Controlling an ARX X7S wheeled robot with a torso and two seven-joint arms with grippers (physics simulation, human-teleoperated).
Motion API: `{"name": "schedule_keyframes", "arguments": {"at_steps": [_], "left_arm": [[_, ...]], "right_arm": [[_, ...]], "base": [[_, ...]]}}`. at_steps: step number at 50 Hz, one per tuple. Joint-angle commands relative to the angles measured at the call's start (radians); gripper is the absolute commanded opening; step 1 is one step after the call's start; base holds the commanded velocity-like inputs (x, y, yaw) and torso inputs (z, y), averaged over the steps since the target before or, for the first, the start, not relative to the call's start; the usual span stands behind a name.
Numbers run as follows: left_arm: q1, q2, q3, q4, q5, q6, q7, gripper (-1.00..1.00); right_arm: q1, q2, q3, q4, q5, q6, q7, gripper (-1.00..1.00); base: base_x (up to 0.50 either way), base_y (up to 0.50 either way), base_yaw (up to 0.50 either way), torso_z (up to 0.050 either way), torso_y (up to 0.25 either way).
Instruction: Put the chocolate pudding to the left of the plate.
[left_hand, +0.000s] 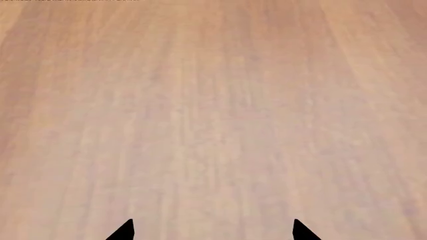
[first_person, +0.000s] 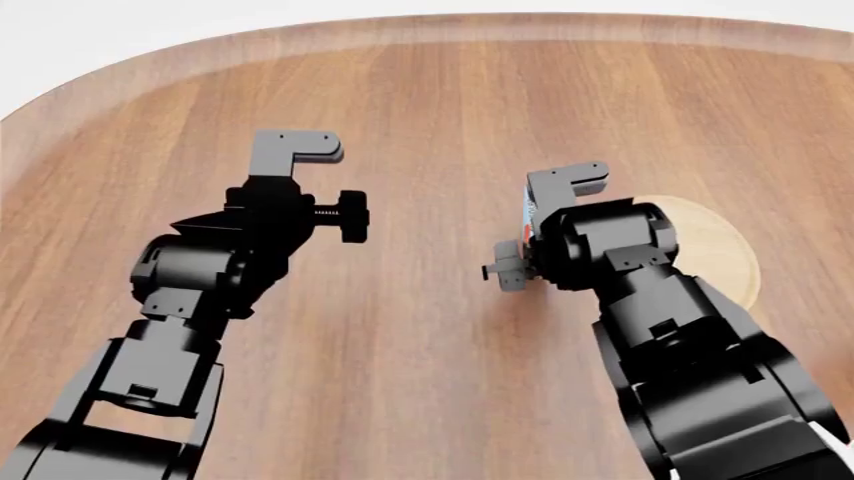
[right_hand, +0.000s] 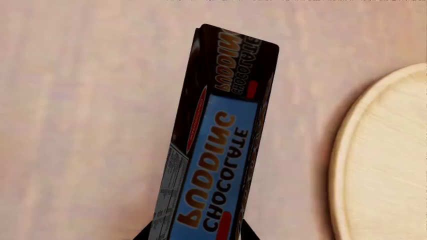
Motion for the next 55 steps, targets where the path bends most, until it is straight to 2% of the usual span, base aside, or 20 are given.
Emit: {"name": "schedule_keyframes", "arguments": {"at_steps": [1,9,31,32,47,55], "left_arm": [[0.007,-0.010,-0.007,0.039,-0.017,-0.023,-0.006,1.00],[0.005,-0.012,-0.006,0.040,-0.022,-0.028,-0.006,1.00],[0.000,-0.013,-0.001,0.038,-0.029,-0.029,-0.008,1.00],[0.000,-0.014,-0.001,0.039,-0.030,-0.030,-0.008,1.00],[0.022,-0.031,-0.009,0.118,-0.049,-0.058,-0.030,1.00],[0.063,-0.062,-0.029,0.276,-0.085,-0.120,-0.071,1.00]], "right_arm": [[0.006,0.006,0.001,-0.012,-0.007,0.013,-0.013,-1.00],[0.018,-0.008,0.020,0.042,-0.026,0.024,-0.058,-1.00],[0.014,-0.020,0.197,0.043,-0.222,0.074,-0.117,-1.00],[0.014,-0.021,0.201,0.043,-0.227,0.073,-0.116,1.00],[0.025,-0.015,0.214,0.015,-0.224,0.073,-0.103,1.00],[-0.088,0.059,0.274,-0.369,-0.156,0.286,0.000,1.00]], "base": [[0.00,0.00,0.00,0.000,0.000],[0.00,0.00,0.00,0.000,0.000],[0.00,0.00,0.00,0.000,0.000],[0.00,0.00,0.00,0.000,0.000],[0.00,0.00,0.00,0.000,0.000],[0.00,0.00,0.00,0.000,0.013]]}}
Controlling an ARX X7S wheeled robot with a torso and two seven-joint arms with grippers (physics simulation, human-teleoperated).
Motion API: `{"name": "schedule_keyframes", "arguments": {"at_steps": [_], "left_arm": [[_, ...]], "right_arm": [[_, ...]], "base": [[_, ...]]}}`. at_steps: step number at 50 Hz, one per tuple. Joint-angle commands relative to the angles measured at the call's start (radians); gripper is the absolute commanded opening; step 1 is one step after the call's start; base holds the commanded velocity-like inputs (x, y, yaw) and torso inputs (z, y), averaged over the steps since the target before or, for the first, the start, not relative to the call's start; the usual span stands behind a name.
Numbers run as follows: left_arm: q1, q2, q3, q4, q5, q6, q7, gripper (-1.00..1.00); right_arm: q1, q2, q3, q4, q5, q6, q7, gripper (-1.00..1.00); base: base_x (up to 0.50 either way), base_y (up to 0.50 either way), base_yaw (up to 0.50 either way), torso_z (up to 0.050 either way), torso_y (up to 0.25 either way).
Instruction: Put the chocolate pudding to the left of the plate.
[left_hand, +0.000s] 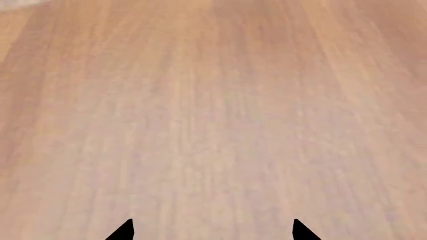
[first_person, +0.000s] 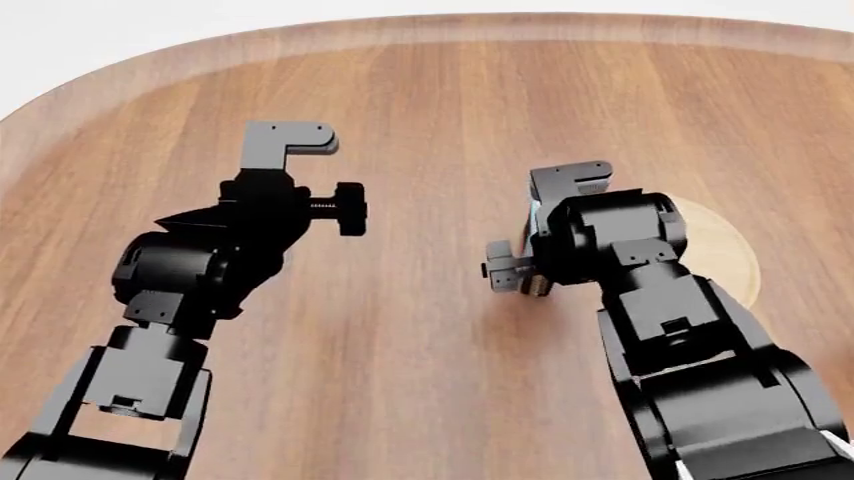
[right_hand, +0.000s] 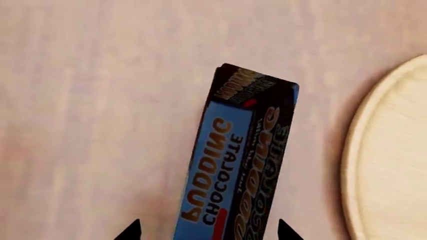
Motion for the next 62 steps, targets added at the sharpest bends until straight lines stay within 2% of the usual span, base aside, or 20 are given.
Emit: {"name": "schedule_keyframes", "arguments": {"at_steps": [1,11,22,27,32,39,47,51,56,62], "left_arm": [[0.043,-0.033,-0.019,0.165,-0.037,-0.066,-0.043,1.00],[0.098,-0.075,-0.052,0.373,-0.089,-0.148,-0.104,1.00],[0.214,-0.142,-0.132,0.744,-0.207,-0.290,-0.207,1.00],[0.309,-0.177,-0.203,0.953,-0.287,-0.335,-0.256,1.00],[0.435,-0.212,-0.267,1.135,-0.331,-0.325,-0.295,1.00],[0.634,-0.257,-0.284,1.322,-0.285,-0.224,-0.313,1.00],[0.947,-0.284,-0.275,1.429,-0.095,0.061,-0.282,1.00],[1.051,-0.287,-0.274,1.450,-0.030,0.165,-0.268,1.00],[1.171,-0.287,-0.252,1.467,0.059,0.295,-0.249,1.00],[1.296,-0.295,-0.225,1.517,0.156,0.415,-0.245,1.00]], "right_arm": [[-0.092,0.063,0.066,-0.330,0.053,0.176,0.093,1.00],[-0.197,0.116,0.178,-0.684,0.116,0.353,0.219,1.00],[-0.349,0.150,0.306,-1.161,0.209,0.552,0.336,1.00],[-0.453,0.211,0.359,-1.382,0.452,0.559,0.507,1.00],[-0.584,0.240,0.422,-1.598,0.537,0.529,0.552,1.00],[-0.770,0.290,0.451,-1.827,0.542,0.401,0.558,1.00],[-1.095,0.346,0.433,-2.020,0.419,0.055,0.453,1.00],[-1.225,0.358,0.414,-2.058,0.346,-0.069,0.422,1.00],[-1.402,0.355,0.368,-2.063,0.197,-0.300,0.376,1.00],[-1.536,0.356,0.349,-2.098,0.109,-0.443,0.364,1.00]], "base": [[0.00,0.00,0.00,-0.001,0.236],[0.00,0.00,0.00,-0.005,0.250],[0.00,0.00,0.00,-0.007,0.250],[0.00,0.00,0.00,-0.007,0.250],[0.00,0.00,0.00,-0.007,0.250],[0.00,0.00,0.00,-0.007,0.250],[0.00,0.00,0.00,-0.007,0.250],[0.00,0.00,0.00,-0.007,0.250],[0.00,0.00,0.00,-0.007,0.250],[0.00,0.00,0.00,-0.007,0.250]]}}
